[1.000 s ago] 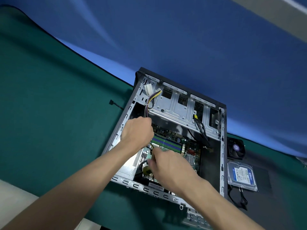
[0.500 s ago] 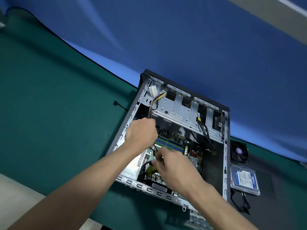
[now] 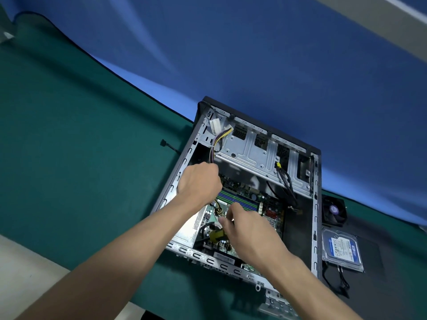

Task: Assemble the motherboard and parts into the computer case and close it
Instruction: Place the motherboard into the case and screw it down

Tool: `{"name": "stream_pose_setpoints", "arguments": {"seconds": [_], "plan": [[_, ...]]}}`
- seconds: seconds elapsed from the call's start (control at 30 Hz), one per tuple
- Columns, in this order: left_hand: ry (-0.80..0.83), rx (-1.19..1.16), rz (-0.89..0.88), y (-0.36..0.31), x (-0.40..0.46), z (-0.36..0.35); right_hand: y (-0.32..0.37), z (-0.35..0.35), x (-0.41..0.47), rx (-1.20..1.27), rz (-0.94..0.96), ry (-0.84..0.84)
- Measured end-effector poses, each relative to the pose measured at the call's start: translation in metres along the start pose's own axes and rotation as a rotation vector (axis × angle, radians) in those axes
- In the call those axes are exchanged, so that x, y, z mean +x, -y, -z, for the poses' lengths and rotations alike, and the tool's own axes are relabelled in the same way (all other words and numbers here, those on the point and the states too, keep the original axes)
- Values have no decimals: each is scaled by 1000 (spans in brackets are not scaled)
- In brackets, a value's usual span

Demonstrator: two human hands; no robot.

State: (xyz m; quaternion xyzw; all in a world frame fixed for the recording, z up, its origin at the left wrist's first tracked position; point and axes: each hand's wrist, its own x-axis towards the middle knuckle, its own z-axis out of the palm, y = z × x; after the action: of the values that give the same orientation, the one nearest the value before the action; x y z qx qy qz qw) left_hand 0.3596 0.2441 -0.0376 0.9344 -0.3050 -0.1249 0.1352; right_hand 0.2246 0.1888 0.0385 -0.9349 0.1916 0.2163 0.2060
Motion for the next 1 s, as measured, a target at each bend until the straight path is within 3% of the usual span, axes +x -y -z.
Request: {"name": "stream_pose_setpoints", "arguments": {"seconds": [0.1,0.27,0.37,0.53,0.63,0.8,0.9,1.0], "plan": [[10,9,4,-1,-1,1,0,2,1,95,-33,46],[23,15,14,-1,-1,3,5,-2,0,-20,-28,-6],[26,13,21,-2,-2,3,8,1,1,81,-55,85],[21,14,9,-2,-1,3,11,-2,1,-31,-37,-30],[15,9,4,-1,-2,2,11,-4,-1,74,-55,84],[5,5,-2,-1,-2,2,12,-5,-1,-21,-48,-89],[-2,9,-2,-1,-3,2,12,-2,-2,68,-43,-25],[11,9,1,-1,-1,2,10,0,-1,-37,-24,-46]]}}
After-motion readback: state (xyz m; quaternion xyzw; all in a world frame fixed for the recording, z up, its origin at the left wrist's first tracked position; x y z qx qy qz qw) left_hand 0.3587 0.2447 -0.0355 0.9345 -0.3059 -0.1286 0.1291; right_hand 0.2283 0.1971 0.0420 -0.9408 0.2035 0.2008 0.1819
